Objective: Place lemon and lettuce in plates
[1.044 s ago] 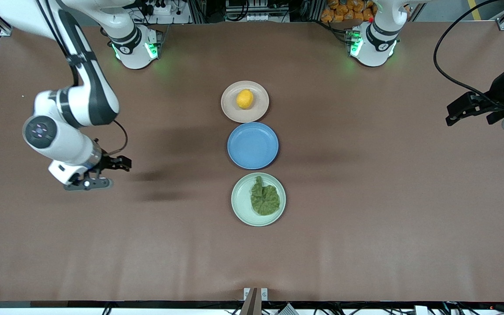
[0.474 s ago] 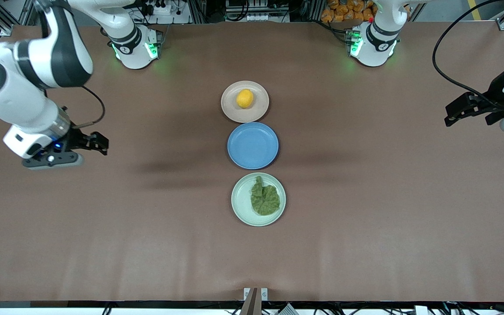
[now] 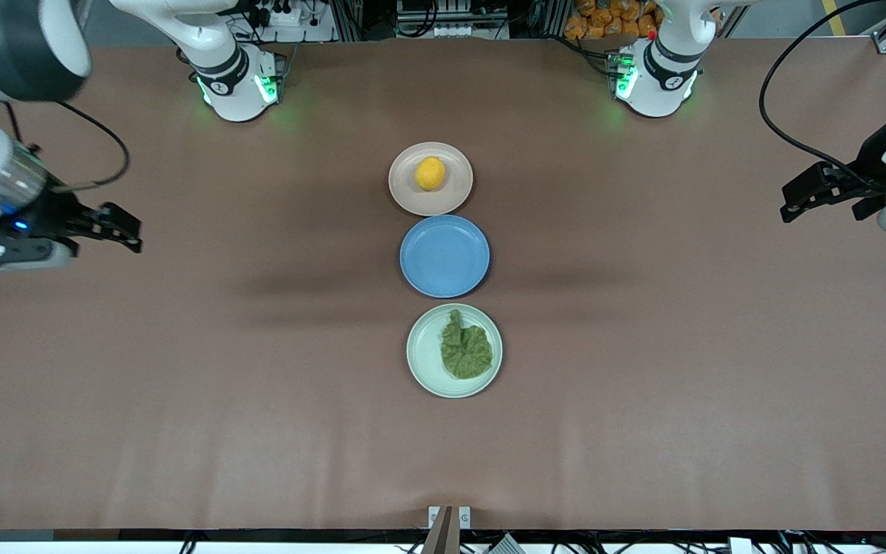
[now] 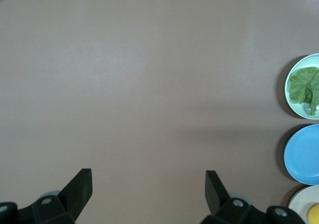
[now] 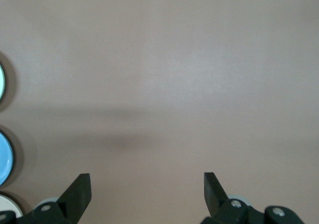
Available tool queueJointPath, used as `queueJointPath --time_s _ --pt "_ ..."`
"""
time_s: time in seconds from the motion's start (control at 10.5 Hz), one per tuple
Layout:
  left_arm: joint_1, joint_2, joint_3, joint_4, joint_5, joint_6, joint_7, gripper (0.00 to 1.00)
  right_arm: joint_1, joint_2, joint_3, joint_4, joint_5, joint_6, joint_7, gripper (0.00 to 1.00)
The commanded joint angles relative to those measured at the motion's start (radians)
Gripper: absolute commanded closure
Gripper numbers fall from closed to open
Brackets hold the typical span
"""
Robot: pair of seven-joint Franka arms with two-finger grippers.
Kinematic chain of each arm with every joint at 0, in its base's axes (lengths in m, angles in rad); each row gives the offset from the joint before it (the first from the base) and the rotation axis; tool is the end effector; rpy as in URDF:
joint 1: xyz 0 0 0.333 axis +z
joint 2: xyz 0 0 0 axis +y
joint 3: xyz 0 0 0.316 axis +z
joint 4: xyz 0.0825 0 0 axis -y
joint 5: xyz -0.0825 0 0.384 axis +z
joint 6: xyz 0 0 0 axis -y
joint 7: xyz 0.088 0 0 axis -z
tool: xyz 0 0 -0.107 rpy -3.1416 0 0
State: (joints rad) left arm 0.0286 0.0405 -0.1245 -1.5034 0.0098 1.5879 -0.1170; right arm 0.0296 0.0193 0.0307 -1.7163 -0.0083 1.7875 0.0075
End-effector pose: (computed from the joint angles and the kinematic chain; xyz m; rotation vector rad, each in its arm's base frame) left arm 0.5670 -0.0519 0.6353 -3.1406 -0.0335 -0.0700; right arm 0.5734 0.0338 0.5634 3.1336 0.0852 0.0817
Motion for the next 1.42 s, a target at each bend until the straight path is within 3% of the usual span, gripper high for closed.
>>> queueJointPath --time_s 0.0,0.19,0.47,0.76,1.33 --pt "0.004 -0.011 -0.004 -0.003 -0.005 0.007 0.016 0.00 -0.037 -0.047 -0.023 0.038 0.024 -0.048 -0.119 0.00" --pt "0.004 -0.011 -0.004 -0.001 -0.007 0.007 0.017 0.00 -0.050 -0.050 -0.058 0.046 0.024 -0.082 -0.142 0.00" --pt "0.004 -0.011 -0.006 0.000 -0.008 0.007 0.016 0.00 -0.050 -0.048 -0.058 0.130 0.025 -0.218 -0.130 0.00" --pt "0.002 -0.011 -0.007 0.000 -0.008 0.007 0.014 0.00 -0.045 -0.041 -0.089 0.133 0.076 -0.224 -0.123 0.00" --pt "0.002 -0.013 -0.004 0.000 -0.011 0.007 0.016 0.00 -0.045 -0.013 -0.087 0.182 0.059 -0.212 -0.121 0.00"
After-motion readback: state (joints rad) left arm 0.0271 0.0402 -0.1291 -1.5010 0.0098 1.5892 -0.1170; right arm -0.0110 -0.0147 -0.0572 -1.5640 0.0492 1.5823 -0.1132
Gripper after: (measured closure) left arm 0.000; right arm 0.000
